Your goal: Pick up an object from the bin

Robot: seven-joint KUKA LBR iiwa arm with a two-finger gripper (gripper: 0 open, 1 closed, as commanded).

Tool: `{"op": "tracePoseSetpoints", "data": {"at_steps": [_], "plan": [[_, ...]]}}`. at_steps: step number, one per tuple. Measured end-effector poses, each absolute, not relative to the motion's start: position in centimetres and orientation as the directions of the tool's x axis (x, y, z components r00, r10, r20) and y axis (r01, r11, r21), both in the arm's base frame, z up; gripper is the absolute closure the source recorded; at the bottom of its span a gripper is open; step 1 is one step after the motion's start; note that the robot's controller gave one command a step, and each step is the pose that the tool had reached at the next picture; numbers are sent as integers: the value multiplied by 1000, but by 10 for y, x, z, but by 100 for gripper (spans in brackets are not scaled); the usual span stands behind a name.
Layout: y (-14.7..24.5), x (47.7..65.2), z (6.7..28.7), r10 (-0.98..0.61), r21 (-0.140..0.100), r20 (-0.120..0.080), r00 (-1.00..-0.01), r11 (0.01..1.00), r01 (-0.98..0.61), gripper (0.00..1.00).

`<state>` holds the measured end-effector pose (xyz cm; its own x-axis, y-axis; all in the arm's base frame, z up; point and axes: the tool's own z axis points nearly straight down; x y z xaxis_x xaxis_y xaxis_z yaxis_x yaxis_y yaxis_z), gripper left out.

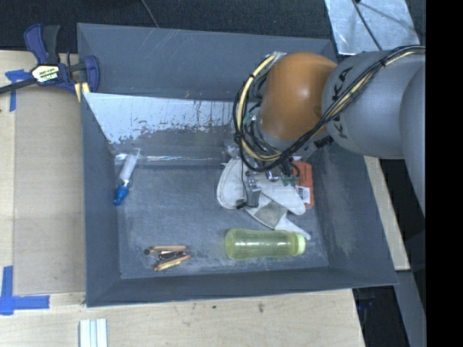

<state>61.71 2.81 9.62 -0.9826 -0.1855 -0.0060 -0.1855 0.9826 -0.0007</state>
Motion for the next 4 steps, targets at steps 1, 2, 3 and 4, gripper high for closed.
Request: {"op": "tracePoseSetpoints", "data": {"at_steps": [1,2,3,4], "plan": [[-18,602,74,-159,0,-8,-987,987,-159,100],[-18,602,74,-159,0,-8,-987,987,-159,100],[-40,617,199,-167,0,-4,-986,986,-167,100],[-40,617,199,-167,0,-3,-986,986,-167,100]]}}
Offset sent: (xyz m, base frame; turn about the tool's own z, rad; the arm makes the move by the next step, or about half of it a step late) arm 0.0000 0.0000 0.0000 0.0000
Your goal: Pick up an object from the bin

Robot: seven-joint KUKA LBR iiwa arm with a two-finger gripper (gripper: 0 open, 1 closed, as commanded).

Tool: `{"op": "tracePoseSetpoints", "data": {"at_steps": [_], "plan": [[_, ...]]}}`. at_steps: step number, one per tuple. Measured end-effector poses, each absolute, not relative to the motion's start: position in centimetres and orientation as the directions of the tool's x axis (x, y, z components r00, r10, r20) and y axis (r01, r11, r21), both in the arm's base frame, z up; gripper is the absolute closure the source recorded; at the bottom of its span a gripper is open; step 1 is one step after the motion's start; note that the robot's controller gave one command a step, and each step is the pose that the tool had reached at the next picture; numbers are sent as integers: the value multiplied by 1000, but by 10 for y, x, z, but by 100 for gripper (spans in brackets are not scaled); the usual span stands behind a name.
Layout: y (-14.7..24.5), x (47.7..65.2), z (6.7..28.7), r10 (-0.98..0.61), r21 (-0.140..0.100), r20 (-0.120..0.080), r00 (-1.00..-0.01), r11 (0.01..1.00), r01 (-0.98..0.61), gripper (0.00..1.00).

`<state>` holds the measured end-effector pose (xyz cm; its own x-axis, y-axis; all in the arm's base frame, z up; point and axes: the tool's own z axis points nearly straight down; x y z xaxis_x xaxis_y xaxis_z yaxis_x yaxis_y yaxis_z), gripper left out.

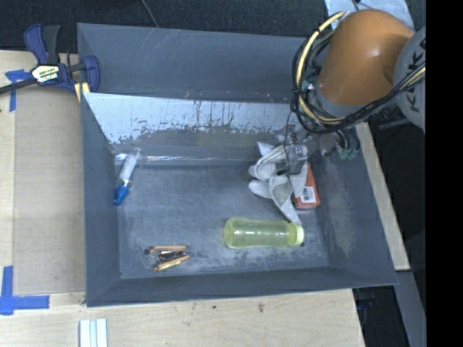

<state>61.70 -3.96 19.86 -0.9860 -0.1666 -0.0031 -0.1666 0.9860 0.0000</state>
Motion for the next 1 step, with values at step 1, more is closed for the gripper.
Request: {"op": "tracePoseSetpoints", "data": {"at_steps": [1], "plan": [[-60,612,243,-139,2,1,-990,990,-139,100]]}}
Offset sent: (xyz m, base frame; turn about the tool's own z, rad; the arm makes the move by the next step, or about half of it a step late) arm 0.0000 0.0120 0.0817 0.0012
